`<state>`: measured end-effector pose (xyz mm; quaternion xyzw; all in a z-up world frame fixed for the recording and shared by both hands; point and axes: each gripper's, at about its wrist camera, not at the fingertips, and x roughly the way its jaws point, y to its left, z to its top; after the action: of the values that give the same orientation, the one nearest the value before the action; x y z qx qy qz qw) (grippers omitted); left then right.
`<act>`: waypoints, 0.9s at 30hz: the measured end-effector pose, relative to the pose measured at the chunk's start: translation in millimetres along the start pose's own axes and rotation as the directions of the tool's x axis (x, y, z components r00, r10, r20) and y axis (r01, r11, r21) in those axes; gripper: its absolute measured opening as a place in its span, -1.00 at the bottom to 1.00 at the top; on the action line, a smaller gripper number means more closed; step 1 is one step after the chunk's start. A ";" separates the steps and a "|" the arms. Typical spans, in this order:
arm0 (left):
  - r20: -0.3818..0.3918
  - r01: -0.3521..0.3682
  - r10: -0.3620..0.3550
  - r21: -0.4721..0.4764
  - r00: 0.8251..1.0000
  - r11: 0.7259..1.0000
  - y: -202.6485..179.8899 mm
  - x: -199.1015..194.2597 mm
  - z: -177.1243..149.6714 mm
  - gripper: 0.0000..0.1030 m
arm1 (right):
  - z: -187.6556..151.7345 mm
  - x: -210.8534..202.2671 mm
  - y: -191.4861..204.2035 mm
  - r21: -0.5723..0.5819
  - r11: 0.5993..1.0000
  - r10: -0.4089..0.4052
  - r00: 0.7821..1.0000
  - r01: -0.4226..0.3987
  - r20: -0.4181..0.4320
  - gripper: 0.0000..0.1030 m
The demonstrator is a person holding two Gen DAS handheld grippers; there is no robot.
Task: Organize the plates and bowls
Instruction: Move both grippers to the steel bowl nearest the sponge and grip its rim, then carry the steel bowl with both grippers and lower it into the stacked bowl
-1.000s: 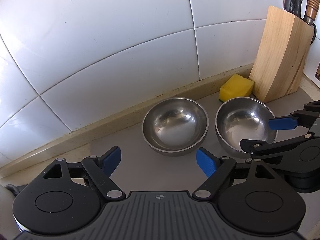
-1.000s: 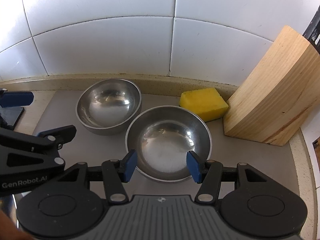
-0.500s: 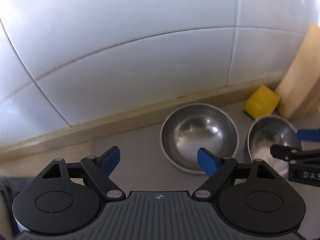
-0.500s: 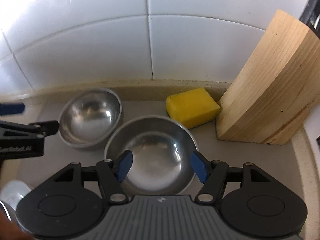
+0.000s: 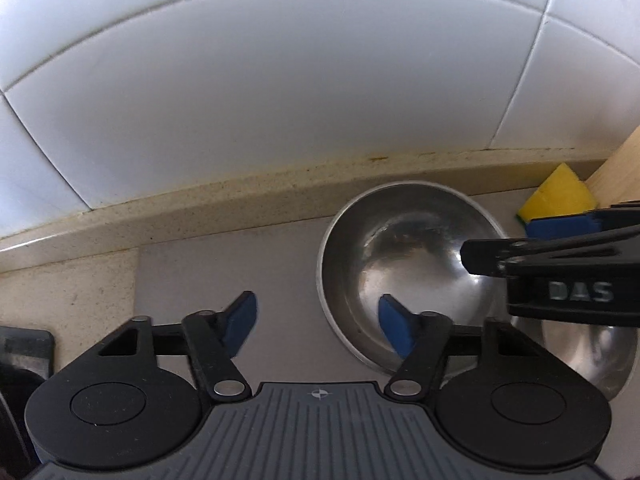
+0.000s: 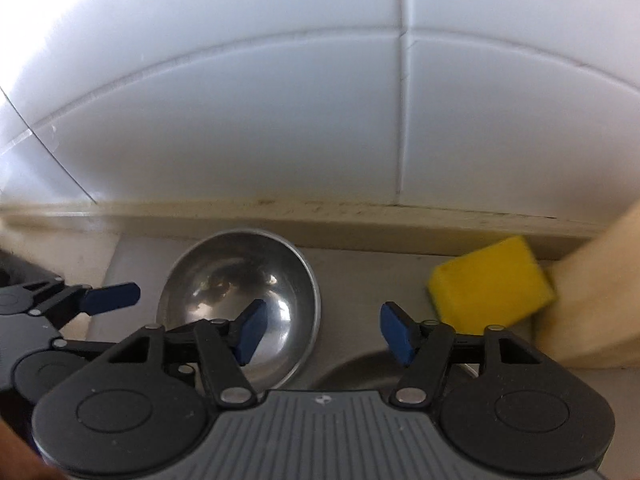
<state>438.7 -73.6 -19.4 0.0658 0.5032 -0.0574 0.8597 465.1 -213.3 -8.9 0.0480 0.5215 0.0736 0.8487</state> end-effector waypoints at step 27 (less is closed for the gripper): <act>0.002 0.039 -0.039 -0.035 0.999 0.999 1.1 -16.4 2.8 -0.32 | 4.4 1.7 -5.3 0.050 0.986 0.163 0.982 -0.159 -0.094 -1.00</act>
<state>433.3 -72.5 -3.6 0.0410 0.5046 -0.0653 0.8599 470.1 -218.2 -9.2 0.1042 0.5581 0.1331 0.8123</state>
